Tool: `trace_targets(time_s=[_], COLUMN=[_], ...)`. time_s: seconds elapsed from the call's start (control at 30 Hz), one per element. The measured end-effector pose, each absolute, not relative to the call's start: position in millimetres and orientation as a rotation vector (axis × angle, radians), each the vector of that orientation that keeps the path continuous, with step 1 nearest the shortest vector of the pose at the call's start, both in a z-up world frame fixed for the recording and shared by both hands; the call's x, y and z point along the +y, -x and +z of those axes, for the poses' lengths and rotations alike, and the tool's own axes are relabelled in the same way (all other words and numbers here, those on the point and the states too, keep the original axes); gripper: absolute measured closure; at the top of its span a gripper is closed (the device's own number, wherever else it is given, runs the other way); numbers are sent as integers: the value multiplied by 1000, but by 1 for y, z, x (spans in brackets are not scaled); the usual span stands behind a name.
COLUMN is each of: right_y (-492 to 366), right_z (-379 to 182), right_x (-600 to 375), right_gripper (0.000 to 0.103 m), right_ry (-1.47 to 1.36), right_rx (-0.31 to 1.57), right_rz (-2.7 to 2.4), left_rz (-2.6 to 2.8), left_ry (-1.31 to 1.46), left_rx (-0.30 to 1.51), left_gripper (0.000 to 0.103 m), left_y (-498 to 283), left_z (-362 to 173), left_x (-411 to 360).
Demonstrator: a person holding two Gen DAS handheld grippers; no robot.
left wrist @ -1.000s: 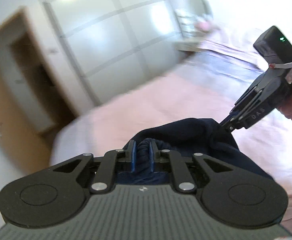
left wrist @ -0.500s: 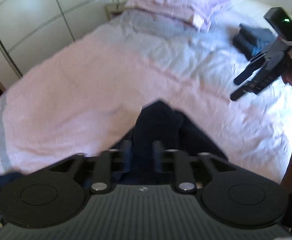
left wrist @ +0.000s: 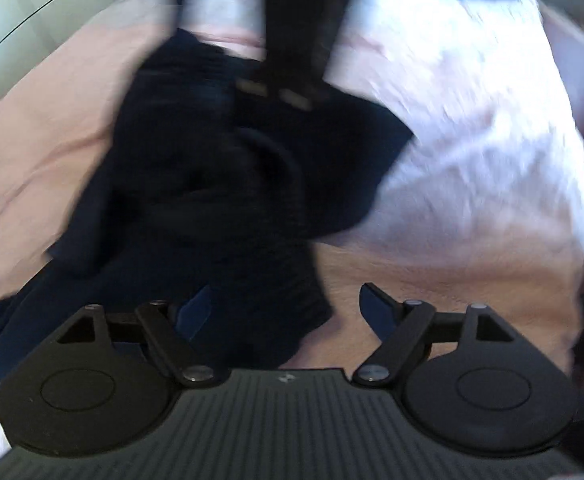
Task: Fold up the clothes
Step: 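Lift the navy sweatpants off the heap with both grippers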
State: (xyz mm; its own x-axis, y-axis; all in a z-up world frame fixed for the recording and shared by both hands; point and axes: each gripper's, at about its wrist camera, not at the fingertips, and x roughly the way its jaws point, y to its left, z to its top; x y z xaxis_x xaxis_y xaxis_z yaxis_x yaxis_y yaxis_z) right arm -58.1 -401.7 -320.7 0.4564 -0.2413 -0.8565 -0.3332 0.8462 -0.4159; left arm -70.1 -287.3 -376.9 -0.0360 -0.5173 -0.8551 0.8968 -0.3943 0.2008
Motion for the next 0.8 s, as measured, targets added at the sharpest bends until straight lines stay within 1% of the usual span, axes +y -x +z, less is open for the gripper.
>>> trace_targets(time_s=[0.07,0.1,0.13,0.2,0.33,0.43,0.6,0.63,0.67,0.7,0.8], right_y=[55,56,57,63,72,60,52,51,49,47,42], right_z=[-326,-326,-327,-326,-314,-317,-292,-287,-282,-277,-261], right_x=[-405,-407,-408,-408,-400,-391,-394,-394,-395,-395,-396], right_gripper=[24,22,22,22,22,21,22,28,68,74,76], right_ry=[618,643,671,745,852,915,656,604,552,501,346], right_rx=[1135,1150,1165,1184,1161,1116,1086,1079,1071,1063,1035], right_rz=[101,109,114,115,183,209,105,85,65,45,-15], left_rz=[-1649,-1642,-1636,-1620,-1565,-1552,-1553,-1550,-1542,-1535,-1524], left_ry=[-1119,-1114,-1109,-1094,-933,-917,-939,-957,-973,-988,-1014], left_rx=[482,480,478,474,472,408,331,312,294,274,187], left_gripper=[42,56,63,67,69,69,68,69,69,70,73], left_y=[60,55,50,39,-30,-64,-83,-84,-87,-89,-101], left_z=[-375,-374,-373,-369,-304,-268,-238,-235,-230,-224,-192], left_x=[-290,-291,-292,-294,-281,-283,-295,-297,-299,-301,-308])
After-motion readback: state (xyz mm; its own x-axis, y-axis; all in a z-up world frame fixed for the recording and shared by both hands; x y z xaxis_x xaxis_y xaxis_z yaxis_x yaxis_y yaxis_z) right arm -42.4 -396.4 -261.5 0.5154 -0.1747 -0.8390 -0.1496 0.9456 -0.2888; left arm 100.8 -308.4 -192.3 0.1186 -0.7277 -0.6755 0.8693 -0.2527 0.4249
